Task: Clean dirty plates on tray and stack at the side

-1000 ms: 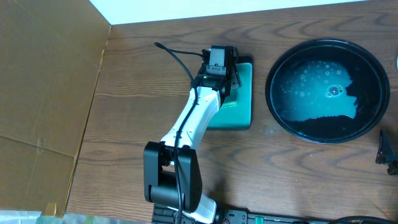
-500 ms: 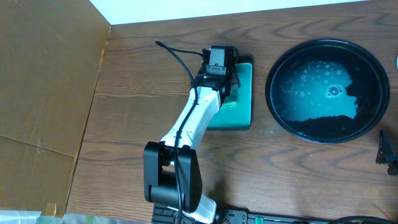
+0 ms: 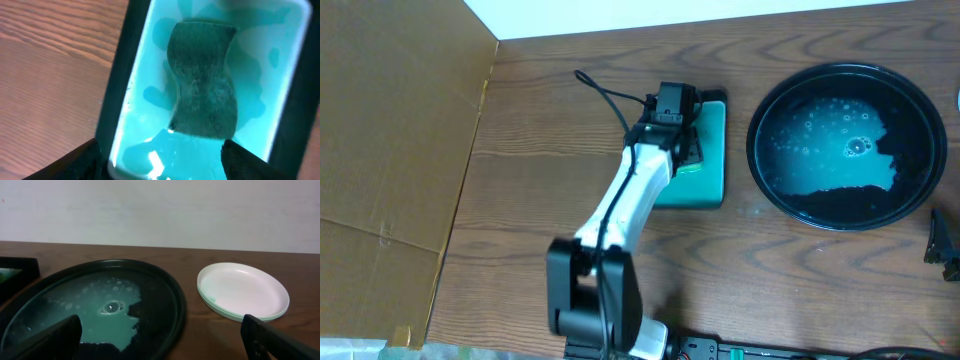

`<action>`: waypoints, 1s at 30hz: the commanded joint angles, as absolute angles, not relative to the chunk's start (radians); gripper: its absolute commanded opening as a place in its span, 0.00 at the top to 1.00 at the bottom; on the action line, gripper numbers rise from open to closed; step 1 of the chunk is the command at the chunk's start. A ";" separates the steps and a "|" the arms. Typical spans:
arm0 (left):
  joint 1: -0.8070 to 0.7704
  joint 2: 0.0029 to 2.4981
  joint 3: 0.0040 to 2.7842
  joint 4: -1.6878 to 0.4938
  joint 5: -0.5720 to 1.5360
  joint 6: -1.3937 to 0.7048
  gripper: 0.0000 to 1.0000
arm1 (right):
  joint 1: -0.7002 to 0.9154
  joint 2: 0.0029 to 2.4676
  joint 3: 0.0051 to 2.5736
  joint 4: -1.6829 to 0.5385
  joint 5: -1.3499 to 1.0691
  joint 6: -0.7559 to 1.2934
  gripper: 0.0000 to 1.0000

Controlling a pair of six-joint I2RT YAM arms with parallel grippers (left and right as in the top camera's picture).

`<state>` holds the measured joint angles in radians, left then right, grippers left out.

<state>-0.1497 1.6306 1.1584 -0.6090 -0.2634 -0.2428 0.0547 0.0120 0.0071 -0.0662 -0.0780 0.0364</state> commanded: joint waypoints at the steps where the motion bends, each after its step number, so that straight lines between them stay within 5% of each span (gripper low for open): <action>1: -0.145 1.497 1.069 -0.573 -0.230 -0.133 0.23 | 0.060 0.005 0.006 -0.071 -0.072 0.021 0.01; 12: -0.145 0.872 0.525 -0.302 -0.220 -0.045 0.23 | 0.060 0.005 0.006 -0.071 -0.072 0.021 0.01; 30: -0.109 0.118 0.140 -0.196 -0.190 0.019 0.23 | 0.060 0.005 0.006 -0.071 -0.072 0.021 0.01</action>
